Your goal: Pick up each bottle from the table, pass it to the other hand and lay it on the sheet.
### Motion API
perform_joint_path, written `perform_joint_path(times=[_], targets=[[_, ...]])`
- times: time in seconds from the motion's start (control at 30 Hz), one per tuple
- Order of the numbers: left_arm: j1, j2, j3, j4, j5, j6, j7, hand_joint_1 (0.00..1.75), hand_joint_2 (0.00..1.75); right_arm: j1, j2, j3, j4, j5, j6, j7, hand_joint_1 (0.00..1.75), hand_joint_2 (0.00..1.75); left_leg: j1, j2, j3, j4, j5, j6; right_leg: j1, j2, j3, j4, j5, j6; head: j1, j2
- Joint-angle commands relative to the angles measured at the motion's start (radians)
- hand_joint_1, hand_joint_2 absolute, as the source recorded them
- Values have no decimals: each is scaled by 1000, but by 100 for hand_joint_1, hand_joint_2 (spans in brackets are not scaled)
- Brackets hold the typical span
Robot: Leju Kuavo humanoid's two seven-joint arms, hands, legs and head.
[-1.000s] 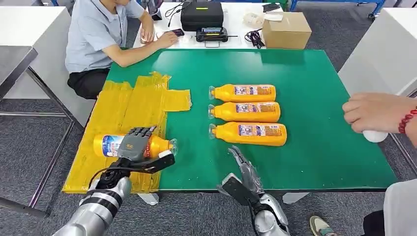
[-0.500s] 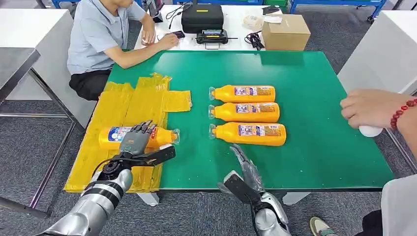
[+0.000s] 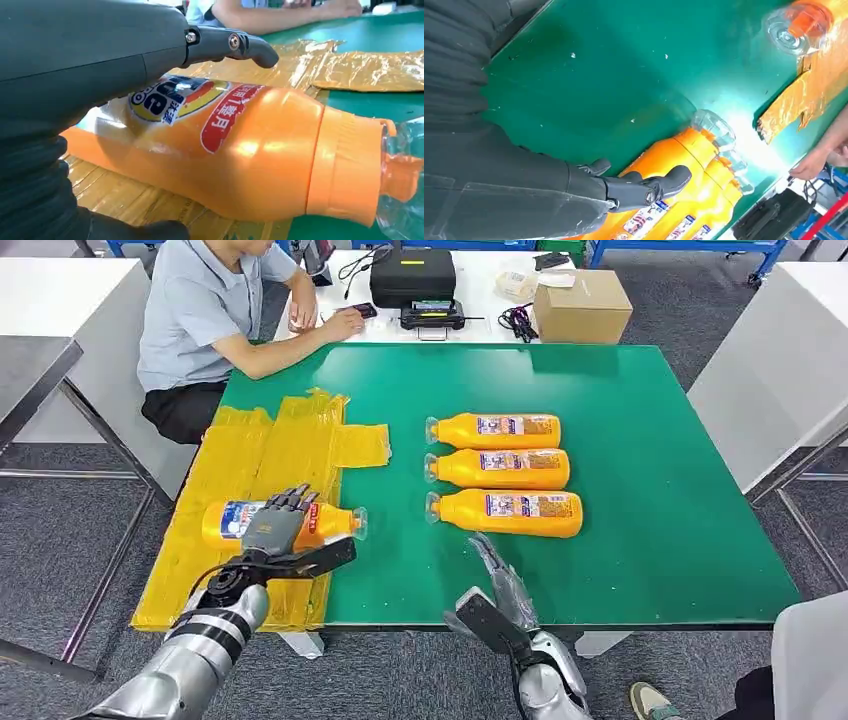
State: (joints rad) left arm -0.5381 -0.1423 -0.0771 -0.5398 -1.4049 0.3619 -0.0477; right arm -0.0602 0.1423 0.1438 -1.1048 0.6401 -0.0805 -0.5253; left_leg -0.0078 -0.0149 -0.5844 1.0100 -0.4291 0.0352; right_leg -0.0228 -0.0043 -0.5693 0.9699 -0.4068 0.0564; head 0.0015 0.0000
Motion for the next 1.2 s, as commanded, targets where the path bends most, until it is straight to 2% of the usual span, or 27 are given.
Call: perform_joint_path(times=[0.03,0.1,0.17,0.27,0.4,0.57,0.6,0.67,0.7,0.73,0.77,0.83,1.03,1.13,1.17,1.2], targets=[[264,-95,-86,-422,27,129,-81,0,175,49,19,-61,-49,3,-30,18,0,175,0,1,0,0,0,-1,0,0,0,0,0,-1,0,0],[372,-111,-169,-648,36,125,-85,0,175,80,27,-73,-98,-15,-13,22,0,175,0,0,-4,1,-1,-1,1,0,-4,0,-1,-2,0,0],[427,-108,-229,-757,16,190,-78,0,175,91,35,-76,-121,-16,-12,23,0,175,0,-1,-7,1,-1,0,0,-1,-6,0,-2,-1,0,0],[446,-94,-286,-782,-70,336,-72,0,175,65,42,-58,-84,-14,1,31,0,175,0,4,-13,2,-2,-1,1,2,-12,1,-1,-1,0,0],[465,-118,-276,-825,-55,336,-119,0,175,41,58,-49,-37,-23,-16,25,0,175,1,5,-17,1,-2,-1,1,2,-17,0,0,-1,0,0],[502,-155,-241,-882,18,336,-208,0,175,59,95,-101,-94,-129,14,26,0,175,1,5,-19,1,-3,-1,1,2,-20,0,0,-1,0,0],[509,-152,-247,-883,89,336,-248,0,175,64,105,-116,-108,-142,21,51,0,0,1,6,-18,1,-4,-2,2,3,-19,0,-1,-1,0,0],[512,-133,-290,-872,423,281,-308,0,175,79,118,-124,-168,-79,-27,99,0,0,1,5,-19,1,-3,-1,1,2,-20,0,-1,-1,0,0],[513,-123,-290,-878,432,278,-310,0,175,87,122,-125,-190,-72,-28,104,0,0,2,5,-17,2,-4,-2,2,2,-18,1,-2,-2,0,0],[522,-128,-296,-894,570,186,-323,0,175,101,113,-114,-222,8,-83,121,0,175,1,5,-19,1,-3,-1,1,1,-20,0,-1,-1,0,0],[527,-138,-292,-895,648,120,-319,0,175,112,97,-104,-251,145,-177,136,0,175,2,6,-17,2,-4,-2,2,2,-19,1,-2,-2,0,0],[526,-152,-299,-874,695,55,-316,0,175,132,84,-104,-310,286,-234,166,0,175,2,4,-18,2,-4,-2,2,0,-18,0,-2,-2,0,0],[522,-157,-303,-860,694,56,-315,0,175,134,86,-113,-322,292,-230,168,0,175,1,3,-19,1,-3,-1,1,1,-19,-1,-1,-1,0,0],[519,-174,-297,-834,790,-20,-306,0,175,119,62,-117,-305,501,-334,229,0,175,0,4,-20,0,-2,-1,1,1,-20,-1,-1,0,0,0],[522,-182,-298,-815,815,-39,-306,0,175,115,46,-124,-303,587,-350,264,0,175,1,4,-18,1,-3,-2,2,0,-18,-1,-1,-2,0,0],[524,-183,-302,-807,821,-43,-309,0,175,115,39,-128,-303,610,-352,271,0,175,0,3,-19,0,-2,-1,0,1,-20,-1,-1,0,0,0]])
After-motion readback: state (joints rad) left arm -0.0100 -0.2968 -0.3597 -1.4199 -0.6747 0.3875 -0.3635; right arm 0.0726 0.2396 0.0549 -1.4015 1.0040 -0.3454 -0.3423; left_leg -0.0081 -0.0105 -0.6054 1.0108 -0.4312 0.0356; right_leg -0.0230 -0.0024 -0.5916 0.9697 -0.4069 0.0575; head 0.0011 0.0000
